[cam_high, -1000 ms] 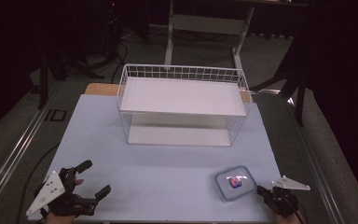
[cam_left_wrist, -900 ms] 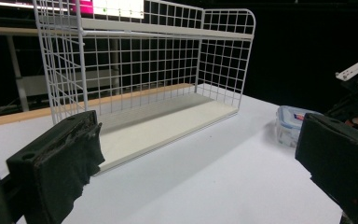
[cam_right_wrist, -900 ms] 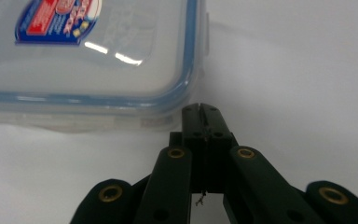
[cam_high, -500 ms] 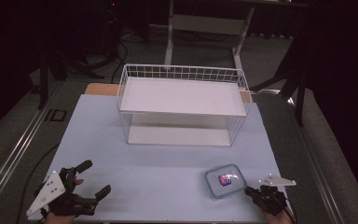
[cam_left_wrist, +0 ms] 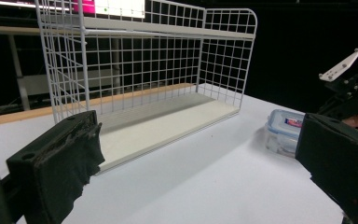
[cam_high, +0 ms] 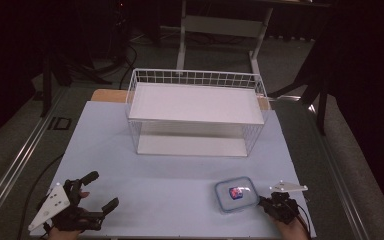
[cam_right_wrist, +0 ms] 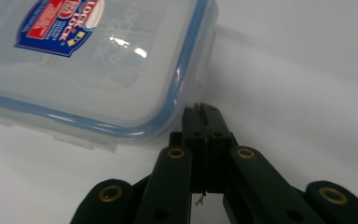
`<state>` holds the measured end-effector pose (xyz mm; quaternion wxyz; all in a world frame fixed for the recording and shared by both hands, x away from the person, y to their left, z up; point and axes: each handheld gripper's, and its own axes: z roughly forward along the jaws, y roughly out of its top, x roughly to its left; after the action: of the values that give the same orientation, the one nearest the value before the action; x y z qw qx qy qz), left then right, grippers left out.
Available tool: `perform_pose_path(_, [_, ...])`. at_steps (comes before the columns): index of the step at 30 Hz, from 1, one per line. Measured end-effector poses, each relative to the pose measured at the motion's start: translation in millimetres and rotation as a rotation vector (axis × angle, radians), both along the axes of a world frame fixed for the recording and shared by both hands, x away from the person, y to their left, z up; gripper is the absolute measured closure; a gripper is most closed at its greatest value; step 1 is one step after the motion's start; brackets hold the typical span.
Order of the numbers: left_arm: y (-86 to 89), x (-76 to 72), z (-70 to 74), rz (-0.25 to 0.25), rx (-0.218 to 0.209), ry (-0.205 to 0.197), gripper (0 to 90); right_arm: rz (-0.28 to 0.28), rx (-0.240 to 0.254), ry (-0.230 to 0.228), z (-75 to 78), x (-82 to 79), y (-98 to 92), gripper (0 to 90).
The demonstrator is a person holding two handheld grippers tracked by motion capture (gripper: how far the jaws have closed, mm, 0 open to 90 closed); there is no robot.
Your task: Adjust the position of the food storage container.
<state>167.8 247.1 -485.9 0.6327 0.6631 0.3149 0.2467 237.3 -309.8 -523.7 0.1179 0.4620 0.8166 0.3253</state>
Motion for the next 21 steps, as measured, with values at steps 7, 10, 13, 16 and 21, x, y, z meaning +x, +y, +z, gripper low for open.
perform_pose_path(7, [-2.0,0.4,-0.5,-0.002,0.01,0.002,1.1,0.07,0.032,0.03,-0.8,1.0,25.7,90.0])
perform_pose_path(10, [-1.9,0.7,-0.6,-0.004,0.013,0.003,1.1,0.105,0.035,0.049,0.1,3.3,38.6,90.0])
perform_pose_path(13, [-2.0,0.3,-0.3,-0.004,0.009,0.004,1.1,0.127,0.04,0.056,1.9,6.6,53.1,90.0])
perform_pose_path(16, [-1.7,0.3,-0.4,-0.004,0.013,0.005,1.1,0.152,0.041,0.056,2.3,10.4,67.6,90.0])
perform_pose_path(21, [-1.5,0.6,-0.4,0.003,0.016,0.006,1.1,0.177,0.058,0.062,1.1,13.7,87.4,90.0])
